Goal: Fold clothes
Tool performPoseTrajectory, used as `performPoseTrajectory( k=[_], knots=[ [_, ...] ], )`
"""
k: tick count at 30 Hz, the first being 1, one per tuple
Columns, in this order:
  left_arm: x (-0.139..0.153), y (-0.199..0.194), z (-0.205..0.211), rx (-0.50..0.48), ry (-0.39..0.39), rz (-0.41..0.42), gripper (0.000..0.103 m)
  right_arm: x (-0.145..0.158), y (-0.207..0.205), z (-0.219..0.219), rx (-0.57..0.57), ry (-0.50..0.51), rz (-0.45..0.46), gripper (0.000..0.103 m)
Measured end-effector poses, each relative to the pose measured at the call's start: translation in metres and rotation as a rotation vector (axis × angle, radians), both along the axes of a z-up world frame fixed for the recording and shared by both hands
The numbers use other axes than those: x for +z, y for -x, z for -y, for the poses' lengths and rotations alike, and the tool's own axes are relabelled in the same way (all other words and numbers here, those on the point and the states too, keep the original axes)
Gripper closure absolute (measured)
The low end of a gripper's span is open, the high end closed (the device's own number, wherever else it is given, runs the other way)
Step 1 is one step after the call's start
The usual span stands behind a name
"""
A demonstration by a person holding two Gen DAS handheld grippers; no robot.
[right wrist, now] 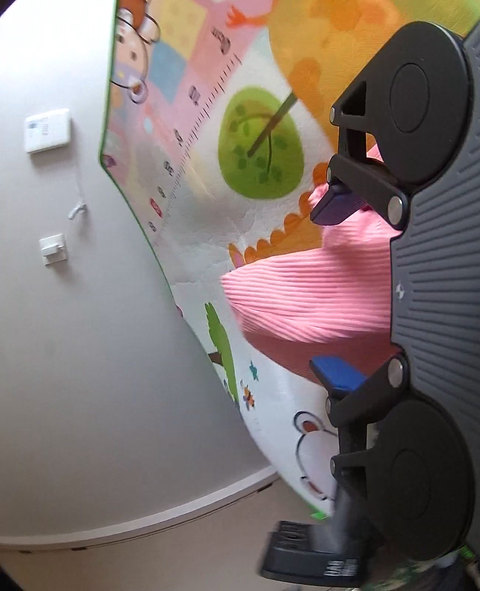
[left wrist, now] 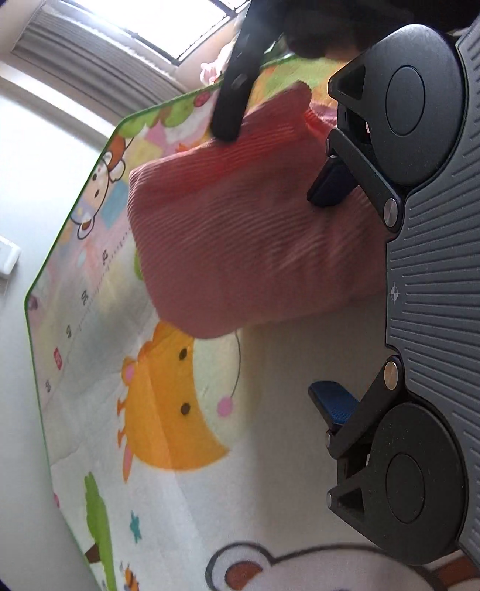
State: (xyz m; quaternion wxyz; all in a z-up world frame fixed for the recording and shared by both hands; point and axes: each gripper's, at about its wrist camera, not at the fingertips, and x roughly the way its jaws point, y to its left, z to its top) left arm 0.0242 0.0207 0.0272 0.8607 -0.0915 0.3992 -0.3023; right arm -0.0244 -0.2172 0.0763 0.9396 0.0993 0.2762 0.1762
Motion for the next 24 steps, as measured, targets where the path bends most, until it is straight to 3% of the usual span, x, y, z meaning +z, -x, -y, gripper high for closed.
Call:
performPoseTrajectory(
  k=[2,5,6,8,11,14,18,21,24],
  knots=[
    [0.002,0.002,0.005,-0.029,0.007,0.004,0.000,-0.007,-0.019,0.004,0.005,-0.064,-0.071,0.026],
    [0.010,0.009,0.013,-0.084,0.020,0.015,0.000,-0.023,-0.037,0.006,0.054,-0.190,-0.172,0.041],
    [0.013,0.010,0.018,-0.099,0.024,0.022,0.000,-0.027,-0.041,0.006,0.073,-0.230,-0.196,0.041],
    [0.021,0.014,0.027,-0.130,0.033,0.035,0.000,-0.018,-0.036,0.010,0.101,-0.255,-0.165,0.041],
    [0.036,0.018,0.044,-0.177,0.051,0.071,0.000,0.006,-0.020,0.021,0.111,-0.240,-0.073,0.041],
    [0.045,0.022,0.061,-0.224,0.041,0.113,0.000,0.018,-0.009,0.040,0.041,-0.175,-0.017,0.041],
    [0.045,0.025,0.071,-0.247,0.016,0.125,0.000,0.000,-0.015,0.067,-0.126,-0.122,-0.091,0.041],
    [0.043,0.026,0.071,-0.250,0.001,0.125,0.000,-0.029,-0.023,0.074,-0.241,-0.011,-0.171,0.041],
    [0.047,0.022,0.053,-0.200,0.007,0.136,0.000,-0.047,-0.024,0.067,-0.238,0.074,-0.168,0.041]
  ],
)
